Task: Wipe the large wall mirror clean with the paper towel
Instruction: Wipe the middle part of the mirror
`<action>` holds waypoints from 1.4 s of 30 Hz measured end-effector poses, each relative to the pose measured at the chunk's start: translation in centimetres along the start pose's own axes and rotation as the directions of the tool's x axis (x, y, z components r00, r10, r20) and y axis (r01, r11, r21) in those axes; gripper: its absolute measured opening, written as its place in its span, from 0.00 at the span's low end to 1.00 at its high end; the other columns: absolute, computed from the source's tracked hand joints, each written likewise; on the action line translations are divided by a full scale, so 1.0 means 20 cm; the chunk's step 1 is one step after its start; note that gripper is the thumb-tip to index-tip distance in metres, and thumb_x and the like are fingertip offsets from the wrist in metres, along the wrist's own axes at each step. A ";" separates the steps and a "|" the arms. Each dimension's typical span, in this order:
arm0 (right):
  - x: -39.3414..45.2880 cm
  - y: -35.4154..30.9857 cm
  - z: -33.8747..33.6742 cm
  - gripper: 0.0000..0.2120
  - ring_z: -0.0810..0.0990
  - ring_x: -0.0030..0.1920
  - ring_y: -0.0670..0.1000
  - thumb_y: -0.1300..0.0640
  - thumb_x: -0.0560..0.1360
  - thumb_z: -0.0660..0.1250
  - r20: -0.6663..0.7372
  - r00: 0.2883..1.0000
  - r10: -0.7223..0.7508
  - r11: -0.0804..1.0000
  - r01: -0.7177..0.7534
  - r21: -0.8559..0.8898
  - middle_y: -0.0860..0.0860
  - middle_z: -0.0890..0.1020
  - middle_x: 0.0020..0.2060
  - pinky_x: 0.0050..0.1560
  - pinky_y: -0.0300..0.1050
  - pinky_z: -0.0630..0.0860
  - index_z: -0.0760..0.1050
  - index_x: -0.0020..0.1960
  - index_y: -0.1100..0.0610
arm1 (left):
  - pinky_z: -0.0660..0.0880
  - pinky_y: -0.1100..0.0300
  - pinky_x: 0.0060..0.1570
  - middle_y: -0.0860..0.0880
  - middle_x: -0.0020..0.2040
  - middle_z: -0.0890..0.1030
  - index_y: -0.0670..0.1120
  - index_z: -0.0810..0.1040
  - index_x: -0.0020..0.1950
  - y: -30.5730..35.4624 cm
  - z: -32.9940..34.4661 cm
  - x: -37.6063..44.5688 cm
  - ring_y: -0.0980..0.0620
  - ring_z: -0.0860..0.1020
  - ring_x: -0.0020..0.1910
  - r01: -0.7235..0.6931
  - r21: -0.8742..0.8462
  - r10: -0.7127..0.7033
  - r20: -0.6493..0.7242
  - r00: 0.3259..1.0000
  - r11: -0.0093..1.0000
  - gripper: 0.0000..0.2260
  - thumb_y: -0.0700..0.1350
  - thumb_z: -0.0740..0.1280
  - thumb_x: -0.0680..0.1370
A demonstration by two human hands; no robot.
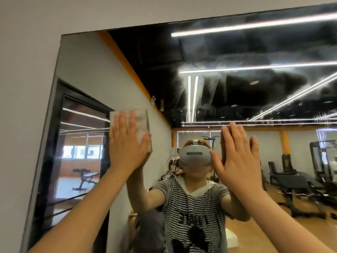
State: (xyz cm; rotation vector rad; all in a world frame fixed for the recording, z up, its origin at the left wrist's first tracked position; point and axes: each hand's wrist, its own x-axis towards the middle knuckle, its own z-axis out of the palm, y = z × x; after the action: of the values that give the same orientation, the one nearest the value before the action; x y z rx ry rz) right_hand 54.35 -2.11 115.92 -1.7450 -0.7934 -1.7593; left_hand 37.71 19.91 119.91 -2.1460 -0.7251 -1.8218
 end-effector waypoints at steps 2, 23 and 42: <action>0.00 0.00 0.00 0.32 0.55 0.76 0.56 0.40 0.79 0.50 0.005 1.000 0.003 1.000 -0.003 -0.009 0.58 0.61 0.76 0.74 0.54 0.48 0.57 0.76 0.58 | 0.37 0.51 0.73 0.43 0.80 0.44 0.47 0.44 0.80 -0.01 -0.01 -0.01 0.43 0.43 0.78 0.064 -0.020 -0.065 -0.030 0.997 0.998 0.35 0.63 0.46 0.77; 0.00 -0.01 -0.01 0.32 0.53 0.77 0.56 0.41 0.80 0.49 0.027 1.000 0.000 1.000 0.000 0.009 0.58 0.59 0.77 0.75 0.52 0.44 0.57 0.77 0.59 | 0.36 0.52 0.73 0.43 0.80 0.43 0.48 0.44 0.80 0.14 0.01 0.08 0.46 0.41 0.78 -0.216 0.078 0.217 -0.002 0.976 0.973 0.33 0.62 0.42 0.78; 0.00 0.01 0.01 0.33 0.54 0.76 0.56 0.41 0.78 0.50 0.004 1.000 -0.016 1.000 0.016 0.009 0.58 0.60 0.76 0.74 0.55 0.47 0.58 0.77 0.59 | 0.35 0.53 0.73 0.44 0.80 0.41 0.51 0.39 0.79 0.21 0.03 0.02 0.48 0.38 0.77 -0.192 0.011 0.192 -0.004 0.981 0.981 0.31 0.61 0.40 0.78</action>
State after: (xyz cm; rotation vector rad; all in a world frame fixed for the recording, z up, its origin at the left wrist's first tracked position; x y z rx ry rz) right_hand 54.64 -2.15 115.90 -1.7417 -0.8181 -1.7596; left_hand 40.46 16.64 120.78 -2.1222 -0.5056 -1.7189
